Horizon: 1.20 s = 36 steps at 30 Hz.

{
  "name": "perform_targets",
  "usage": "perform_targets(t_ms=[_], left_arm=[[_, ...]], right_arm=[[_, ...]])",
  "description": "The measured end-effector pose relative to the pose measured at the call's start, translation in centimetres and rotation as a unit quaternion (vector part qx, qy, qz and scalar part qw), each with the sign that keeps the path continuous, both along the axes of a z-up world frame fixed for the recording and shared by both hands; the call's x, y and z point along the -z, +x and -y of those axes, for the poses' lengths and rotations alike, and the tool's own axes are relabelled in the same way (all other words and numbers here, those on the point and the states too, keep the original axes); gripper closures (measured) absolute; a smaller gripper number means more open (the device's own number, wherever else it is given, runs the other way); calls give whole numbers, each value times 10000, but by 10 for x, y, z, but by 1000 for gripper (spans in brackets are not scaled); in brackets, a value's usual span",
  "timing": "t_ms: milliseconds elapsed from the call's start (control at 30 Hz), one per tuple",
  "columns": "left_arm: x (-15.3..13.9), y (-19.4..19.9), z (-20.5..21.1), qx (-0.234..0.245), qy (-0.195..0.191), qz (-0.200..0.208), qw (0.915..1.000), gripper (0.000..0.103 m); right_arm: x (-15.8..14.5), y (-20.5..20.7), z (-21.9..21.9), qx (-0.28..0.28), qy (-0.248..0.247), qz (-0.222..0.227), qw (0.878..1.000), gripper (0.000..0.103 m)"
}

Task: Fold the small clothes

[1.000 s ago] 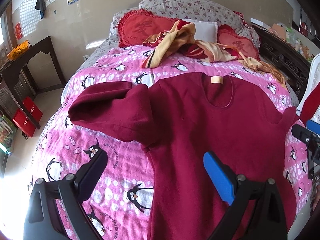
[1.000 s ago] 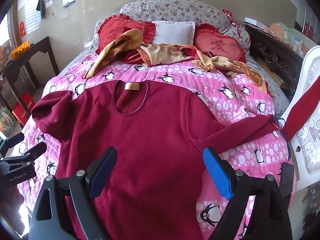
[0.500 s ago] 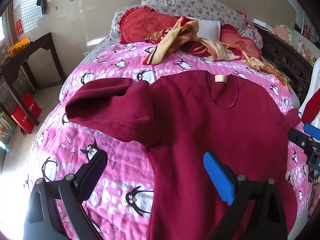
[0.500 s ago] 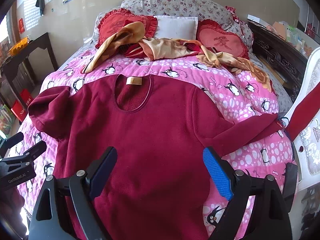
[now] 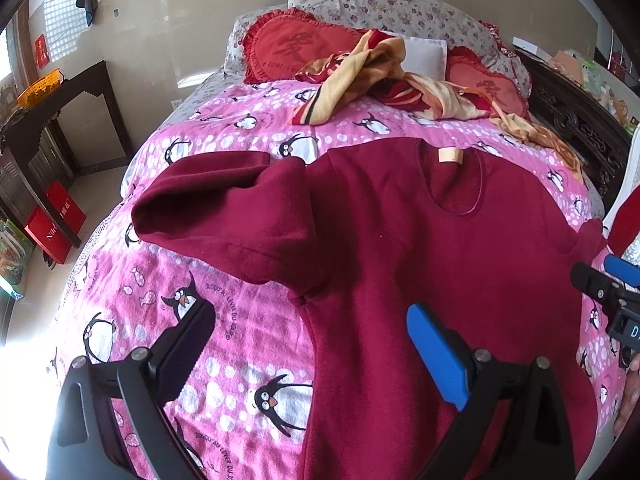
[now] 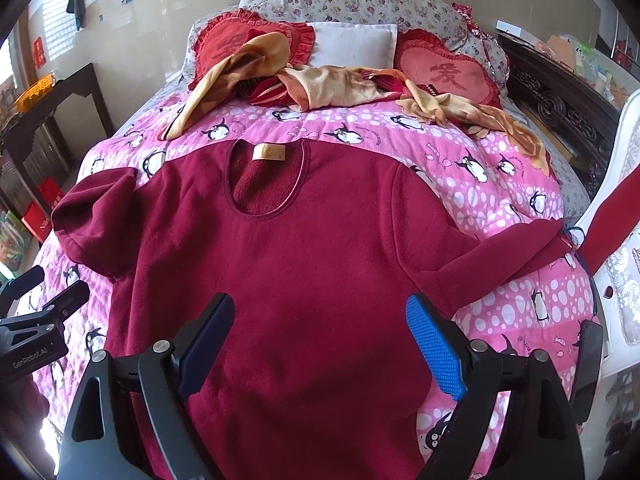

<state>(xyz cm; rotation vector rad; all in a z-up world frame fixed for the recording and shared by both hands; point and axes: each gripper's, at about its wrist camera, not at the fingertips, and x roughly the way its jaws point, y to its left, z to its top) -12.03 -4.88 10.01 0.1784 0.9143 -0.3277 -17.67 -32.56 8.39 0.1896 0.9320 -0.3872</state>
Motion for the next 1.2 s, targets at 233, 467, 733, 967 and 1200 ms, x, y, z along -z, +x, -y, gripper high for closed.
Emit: perform_targets(t_ms=[233,467,733,967,1200], left_arm=[[3,3,-3,-57,0,-47,10000,4],[4,5,-5,-98,-9,-74,9999,4],[6,8,-11,-188,-44,-109,9998,4],[9,15,-21,-346,-46,-185,9992,4],[11,17,-25,-398,-57,-224,9989,4]], right_arm=[[7,4,1,19,27,-43,10000,29],[10,8,0,2,36,-67,10000,29],[13,11,-2,-9,50,-96,9999,29],[17,14,-3,-21,71,-121,9999,29],[20,18,-6,-46,78,-172,9998,29]])
